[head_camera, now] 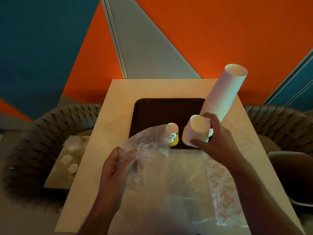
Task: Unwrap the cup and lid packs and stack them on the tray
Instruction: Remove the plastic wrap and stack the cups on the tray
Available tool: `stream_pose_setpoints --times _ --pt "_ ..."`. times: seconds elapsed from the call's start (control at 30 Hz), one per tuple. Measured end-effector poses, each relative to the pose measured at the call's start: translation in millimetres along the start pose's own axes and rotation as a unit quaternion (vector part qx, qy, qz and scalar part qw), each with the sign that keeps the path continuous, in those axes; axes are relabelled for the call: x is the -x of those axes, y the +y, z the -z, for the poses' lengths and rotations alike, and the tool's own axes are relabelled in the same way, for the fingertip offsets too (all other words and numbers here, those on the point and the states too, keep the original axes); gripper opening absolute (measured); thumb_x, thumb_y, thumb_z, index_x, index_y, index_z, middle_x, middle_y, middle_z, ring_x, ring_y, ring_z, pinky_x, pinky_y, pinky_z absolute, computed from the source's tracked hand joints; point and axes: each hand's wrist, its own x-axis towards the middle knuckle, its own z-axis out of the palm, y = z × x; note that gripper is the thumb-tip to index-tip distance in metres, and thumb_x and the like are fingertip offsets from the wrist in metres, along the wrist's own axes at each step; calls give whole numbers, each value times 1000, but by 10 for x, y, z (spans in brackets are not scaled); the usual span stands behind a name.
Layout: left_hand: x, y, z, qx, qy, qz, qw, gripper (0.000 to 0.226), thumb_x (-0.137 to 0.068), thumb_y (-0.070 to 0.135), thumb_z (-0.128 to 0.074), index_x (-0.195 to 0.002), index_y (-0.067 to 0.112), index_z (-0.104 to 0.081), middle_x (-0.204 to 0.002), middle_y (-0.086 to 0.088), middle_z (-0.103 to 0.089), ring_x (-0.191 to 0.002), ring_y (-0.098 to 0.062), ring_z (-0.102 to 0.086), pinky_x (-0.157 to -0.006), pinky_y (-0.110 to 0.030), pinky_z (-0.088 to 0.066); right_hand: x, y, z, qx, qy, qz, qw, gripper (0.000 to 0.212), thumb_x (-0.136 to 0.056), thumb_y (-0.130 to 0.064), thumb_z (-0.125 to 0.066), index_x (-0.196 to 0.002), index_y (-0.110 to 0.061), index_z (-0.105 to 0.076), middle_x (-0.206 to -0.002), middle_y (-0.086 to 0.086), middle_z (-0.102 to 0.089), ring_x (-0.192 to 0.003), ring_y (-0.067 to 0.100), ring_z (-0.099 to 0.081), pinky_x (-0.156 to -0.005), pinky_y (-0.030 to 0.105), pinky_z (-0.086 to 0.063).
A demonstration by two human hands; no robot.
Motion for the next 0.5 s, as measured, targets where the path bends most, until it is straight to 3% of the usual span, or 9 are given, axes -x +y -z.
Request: stream_pose_setpoints --times 0.23,0.37,0.5 --pt "49 -17 -9 -27 -4 4 1000 22 -94 6 -58 -89 -15 -52 -75 -28 -60 -66 -20 -64 -65 -30 -56 -449 37 103 98 -15 2 995 79 -69 -5 -87 -131 -24 -42 -127 3 -56 -104 15 -47 -86 36 -47" --pt "50 -19 8 -37 7 1 999 18 -95 7 -57 -91 -11 -56 -74 -20 -65 -67 -21 -65 -68 -34 -56 -590 78 77 145 -49 32 988 76 -70 -6 -83 -128 -30 -40 -129 5 -60 -108 34 -56 -91 52 -53" --pt "49 -24 40 -45 10 3 999 12 -97 7 -56 -97 0 -65 -83 -19 -68 -73 -25 -66 -76 -45 -56 -672 141 12 180 -63 12 982 71 -77 -6 -80 -135 -26 -44 -138 8 -56 -116 39 -56 -94 54 -52"
